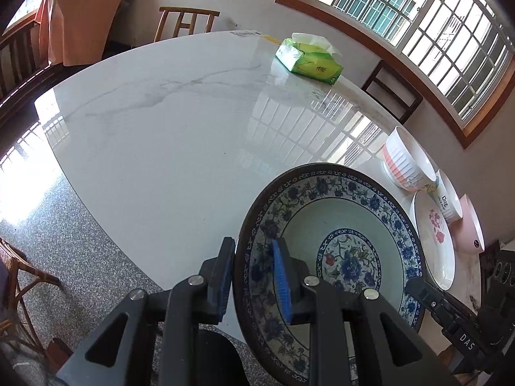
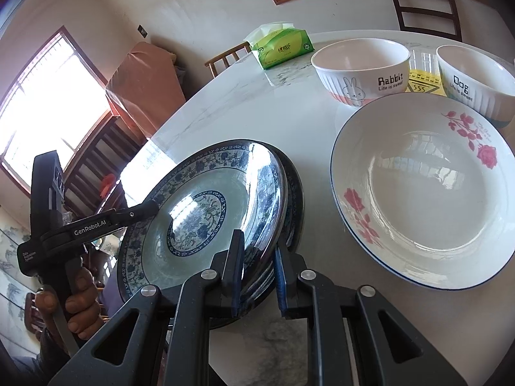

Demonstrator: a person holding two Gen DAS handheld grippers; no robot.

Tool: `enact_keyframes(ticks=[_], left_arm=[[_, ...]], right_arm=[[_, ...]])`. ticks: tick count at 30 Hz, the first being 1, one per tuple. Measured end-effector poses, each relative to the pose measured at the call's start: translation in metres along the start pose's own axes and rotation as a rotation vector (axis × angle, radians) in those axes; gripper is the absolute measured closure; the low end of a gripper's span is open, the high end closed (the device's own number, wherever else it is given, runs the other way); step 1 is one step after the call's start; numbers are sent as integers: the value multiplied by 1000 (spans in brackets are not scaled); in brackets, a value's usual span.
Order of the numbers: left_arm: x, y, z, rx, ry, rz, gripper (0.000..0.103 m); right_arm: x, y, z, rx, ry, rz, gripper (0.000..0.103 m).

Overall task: Organize plates and bowls
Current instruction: 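Lower the plate onto the other blue-and-white plate and open both grippers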

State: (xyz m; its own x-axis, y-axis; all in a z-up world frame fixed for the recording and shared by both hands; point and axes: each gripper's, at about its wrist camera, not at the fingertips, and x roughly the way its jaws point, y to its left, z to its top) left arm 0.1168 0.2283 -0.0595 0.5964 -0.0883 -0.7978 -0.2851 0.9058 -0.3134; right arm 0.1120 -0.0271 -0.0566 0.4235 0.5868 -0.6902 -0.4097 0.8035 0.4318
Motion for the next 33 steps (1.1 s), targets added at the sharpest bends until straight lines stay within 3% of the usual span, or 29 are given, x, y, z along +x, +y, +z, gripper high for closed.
enact_keyframes(ticks=[6, 17, 23, 25, 30, 33], left_arm=[[-16, -15, 1, 96, -93, 80, 76], [-20, -10, -12, 44, -50, 50, 75], [-22, -10, -19, 52, -35, 63, 74], [-22, -10, -21, 50, -29, 64, 74], [-25, -13, -24, 39, -18, 44, 74], [-29, -25, -27, 75, -16, 32, 71]], right_arm=[[0, 2, 1, -21, -15, -18, 85], [0, 13, 2, -119, -44, -104, 82], [4, 28, 1, -246, -80, -219, 66], [6, 35, -1, -298, -100, -283, 41], [8, 49, -6, -418, -147, -379, 41], [-12, 41, -6, -361, -234, -364, 41]])
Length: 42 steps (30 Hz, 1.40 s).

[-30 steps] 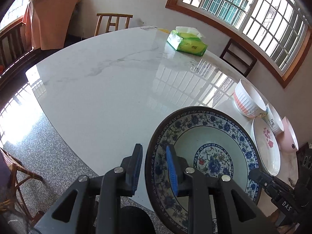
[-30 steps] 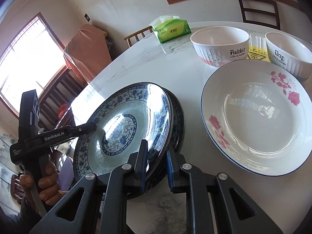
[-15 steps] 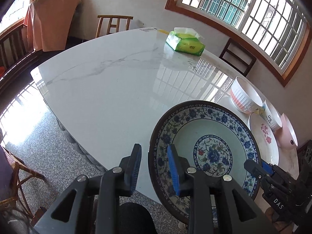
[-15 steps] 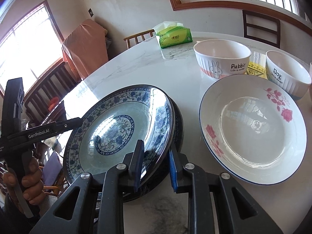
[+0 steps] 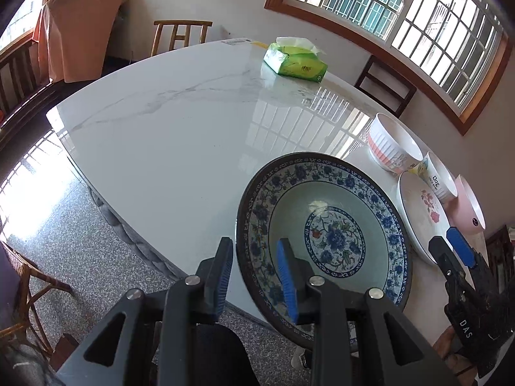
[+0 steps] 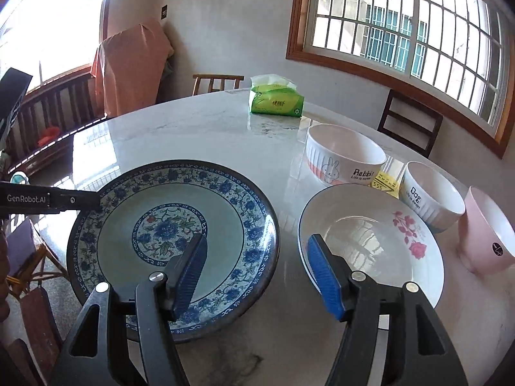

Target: Organize plates and bowls

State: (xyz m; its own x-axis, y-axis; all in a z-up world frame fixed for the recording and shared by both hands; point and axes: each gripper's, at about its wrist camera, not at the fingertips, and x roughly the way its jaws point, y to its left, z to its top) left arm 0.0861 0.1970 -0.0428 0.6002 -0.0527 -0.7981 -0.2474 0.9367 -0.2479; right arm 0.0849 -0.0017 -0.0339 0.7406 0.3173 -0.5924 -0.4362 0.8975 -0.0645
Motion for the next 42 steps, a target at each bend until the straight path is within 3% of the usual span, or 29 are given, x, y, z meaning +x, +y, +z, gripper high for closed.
enact_keyframes(ticks=[6, 9, 14, 17, 21, 24, 27, 36, 41, 42], left_arm=[[-7, -35, -2, 91, -12, -32, 67], [-11, -55, 0, 132, -41, -23, 67], [-1, -90, 15, 163, 8, -93, 67], [13, -117, 27, 191, 60, -143, 67], [39, -153, 48, 231, 100, -149, 67], [59, -172, 59, 228, 150, -186, 67], [78, -190, 65, 270, 156, -132, 67], [126, -193, 73, 214, 273, -140, 67], [135, -200, 69, 251, 300, -140, 67], [136, -201, 67, 255, 305, -144, 77]], right_arm=[[-43, -69, -26, 231, -132, -50, 41], [-47, -110, -47, 305, -112, -134, 40], [-41, -178, -73, 593, -51, -62, 45], [-31, -189, -76, 635, -11, 3, 49], [-17, -200, -77, 699, 21, 74, 53], [-10, -212, -76, 728, 4, 76, 59], [0, -221, -71, 736, 5, 86, 65], [23, -223, -60, 704, 71, 95, 72], [31, -221, -56, 685, 97, 94, 78], [32, -220, -56, 681, 104, 92, 81]])
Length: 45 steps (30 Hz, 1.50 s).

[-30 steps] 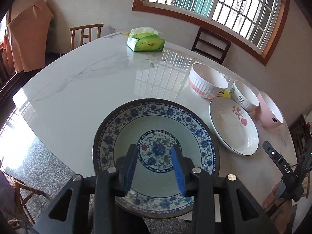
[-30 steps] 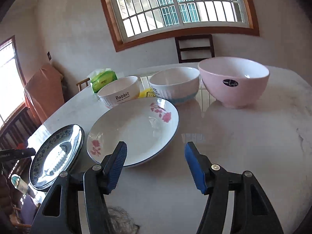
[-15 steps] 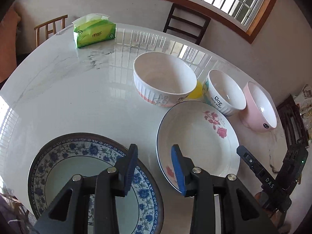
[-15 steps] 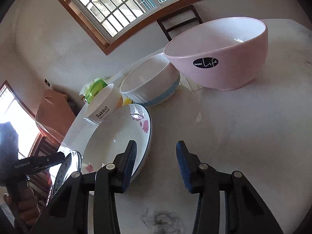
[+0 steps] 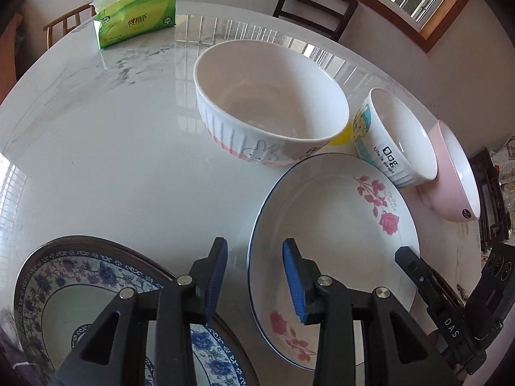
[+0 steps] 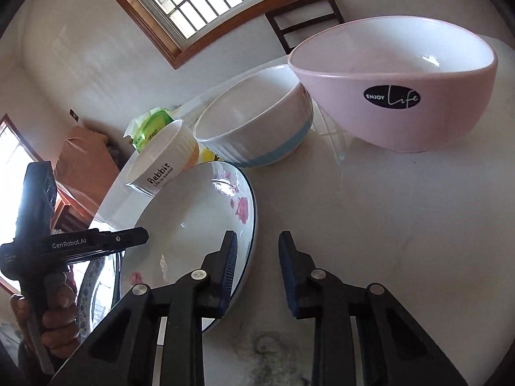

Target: Organize plates and bowls

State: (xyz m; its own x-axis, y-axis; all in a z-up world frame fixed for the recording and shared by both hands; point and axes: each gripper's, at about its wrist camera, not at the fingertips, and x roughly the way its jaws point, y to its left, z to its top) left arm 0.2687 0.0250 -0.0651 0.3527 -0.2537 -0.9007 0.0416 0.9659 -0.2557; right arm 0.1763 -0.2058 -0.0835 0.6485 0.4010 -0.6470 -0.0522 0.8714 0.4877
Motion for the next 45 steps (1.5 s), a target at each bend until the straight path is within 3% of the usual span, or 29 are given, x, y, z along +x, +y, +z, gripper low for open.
enact_keyframes(ticks=[1, 6, 13, 20, 26, 34, 45], left_arm=[[0, -2, -1, 9, -3, -9, 85], [-8, -10, -10, -1, -29, 49, 85], [-27, -18, -36, -17, -56, 51, 86], [-48, -17, -66, -43, -76, 14, 87], [-77, -22, -92, -26, -143, 44, 87], [-111, 3, -117, -73, -205, 65, 86], [-136, 58, -135, -148, -226, 96, 86]], right_arm=[[1, 1, 0, -6, 4, -2, 83], [4, 8, 1, -49, 18, -16, 93], [-4, 9, -3, -76, 6, -45, 93], [-30, 9, -30, -59, 9, -29, 92], [-59, 21, -49, -73, -2, -14, 92], [-80, 55, -61, -116, -12, 35, 92], [-61, 106, -70, -210, 39, 73, 92]])
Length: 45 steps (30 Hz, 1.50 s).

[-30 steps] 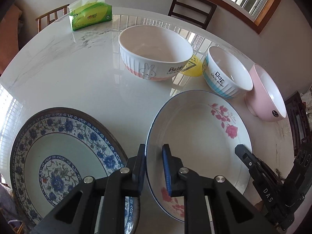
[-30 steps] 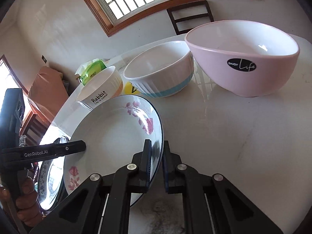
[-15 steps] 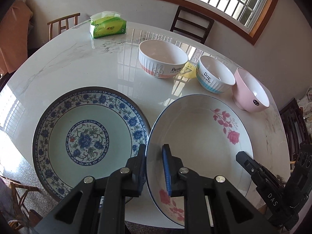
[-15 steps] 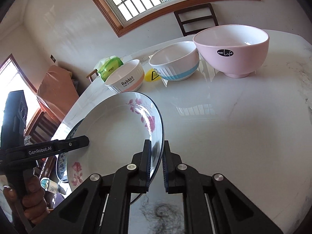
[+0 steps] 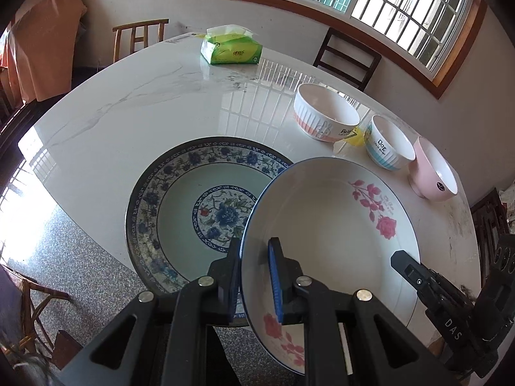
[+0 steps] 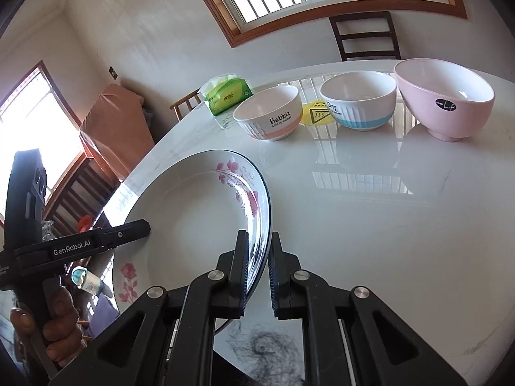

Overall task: Organize plates and bowls
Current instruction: 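Carry the white pink-flowered plate onto the blue-and-white plate stack with both grippers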

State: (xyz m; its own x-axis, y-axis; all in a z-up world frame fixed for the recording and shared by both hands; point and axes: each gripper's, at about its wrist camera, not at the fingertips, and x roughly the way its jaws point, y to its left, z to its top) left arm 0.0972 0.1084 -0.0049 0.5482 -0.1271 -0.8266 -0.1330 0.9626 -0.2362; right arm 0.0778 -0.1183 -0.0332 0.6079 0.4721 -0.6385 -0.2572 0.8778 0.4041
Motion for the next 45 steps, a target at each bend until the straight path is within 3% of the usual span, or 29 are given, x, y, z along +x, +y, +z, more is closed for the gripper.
enact_keyframes(ticks=[16, 45], left_arm=[[-5, 57, -3, -94, 2, 27, 86], [18, 78, 21, -111, 4, 81, 86]], right_arm=[[38, 51, 0, -79, 76, 34, 91], [78, 69, 7, -129, 118, 21, 91]])
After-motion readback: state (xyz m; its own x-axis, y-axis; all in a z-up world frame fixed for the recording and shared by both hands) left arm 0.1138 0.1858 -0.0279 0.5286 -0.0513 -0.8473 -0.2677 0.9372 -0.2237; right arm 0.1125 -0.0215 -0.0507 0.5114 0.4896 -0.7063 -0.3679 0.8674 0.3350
